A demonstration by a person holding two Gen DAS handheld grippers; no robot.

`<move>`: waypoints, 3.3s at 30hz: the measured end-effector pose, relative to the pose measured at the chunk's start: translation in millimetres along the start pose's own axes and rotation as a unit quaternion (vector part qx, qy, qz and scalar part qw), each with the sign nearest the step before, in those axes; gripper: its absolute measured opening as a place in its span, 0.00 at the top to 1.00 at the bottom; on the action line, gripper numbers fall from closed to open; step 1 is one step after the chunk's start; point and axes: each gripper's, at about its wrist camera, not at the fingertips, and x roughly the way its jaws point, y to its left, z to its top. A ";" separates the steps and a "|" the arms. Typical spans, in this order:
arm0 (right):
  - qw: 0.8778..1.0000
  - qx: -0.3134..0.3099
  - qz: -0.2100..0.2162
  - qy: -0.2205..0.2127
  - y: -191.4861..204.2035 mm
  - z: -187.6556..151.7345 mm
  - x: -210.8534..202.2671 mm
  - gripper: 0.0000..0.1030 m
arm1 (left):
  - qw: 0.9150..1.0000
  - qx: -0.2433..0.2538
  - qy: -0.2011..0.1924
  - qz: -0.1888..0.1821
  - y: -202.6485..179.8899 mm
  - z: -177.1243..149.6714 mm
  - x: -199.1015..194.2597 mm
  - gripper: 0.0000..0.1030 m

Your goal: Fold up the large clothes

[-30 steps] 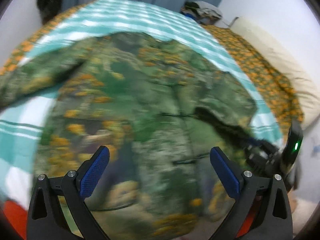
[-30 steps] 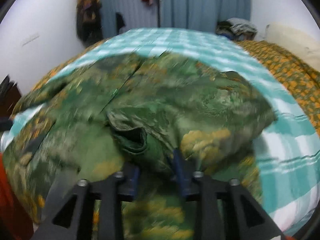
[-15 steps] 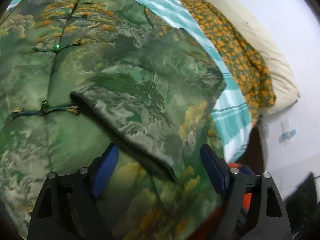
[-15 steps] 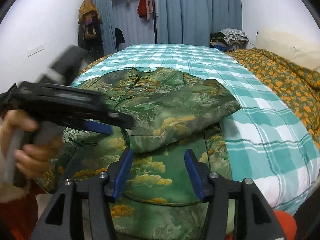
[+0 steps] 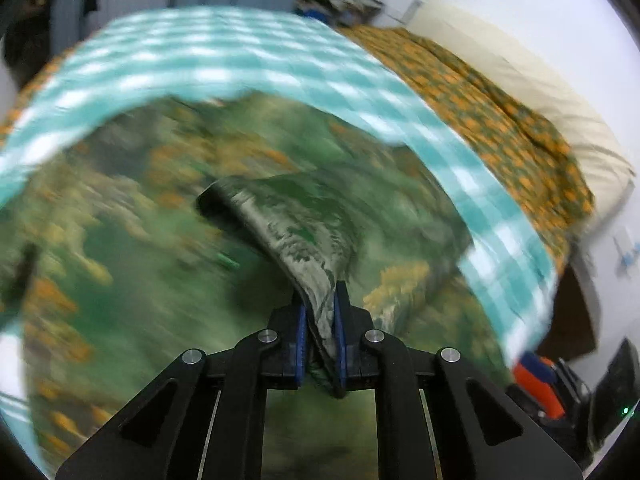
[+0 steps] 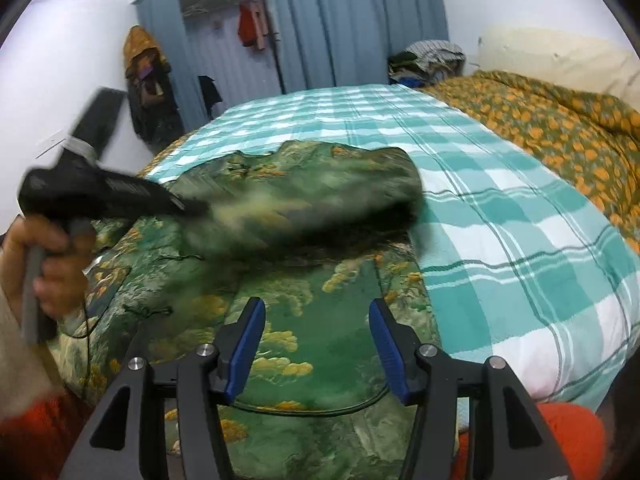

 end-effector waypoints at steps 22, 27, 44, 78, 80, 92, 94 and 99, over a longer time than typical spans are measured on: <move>0.986 -0.030 0.002 0.166 -43.3 115.2 245.5 0.46 | 0.995 -0.088 0.009 0.047 103.8 -35.1 71.8 0.79; 0.978 -0.025 0.011 0.209 -48.0 127.7 255.1 0.46 | 0.995 -0.083 -0.002 0.048 103.7 -37.8 72.1 0.78; 0.971 0.070 -0.036 0.226 -67.6 222.5 349.4 0.46 | 0.996 -0.069 -0.016 0.054 97.9 -44.2 73.9 0.78; 0.997 -0.001 -0.003 0.076 -2.8 55.3 119.3 0.46 | 0.992 -0.076 -0.009 0.105 115.8 -68.4 -5.9 0.24; 0.998 -0.022 0.001 0.064 5.2 43.3 105.3 0.46 | 0.990 -0.084 -0.010 0.115 133.8 -77.5 -26.1 0.24; 0.996 -0.065 0.007 0.064 31.4 25.5 95.6 0.46 | 0.909 -0.327 -0.096 0.239 332.7 -121.8 -132.3 0.20; 0.995 -0.072 0.006 0.066 34.3 22.4 97.1 0.46 | 0.891 -0.374 -0.104 0.234 361.9 -131.3 -138.6 0.19; 0.995 -0.070 0.002 0.073 34.9 19.0 102.2 0.46 | 0.842 -0.490 -0.132 0.184 428.9 -148.6 -143.9 0.17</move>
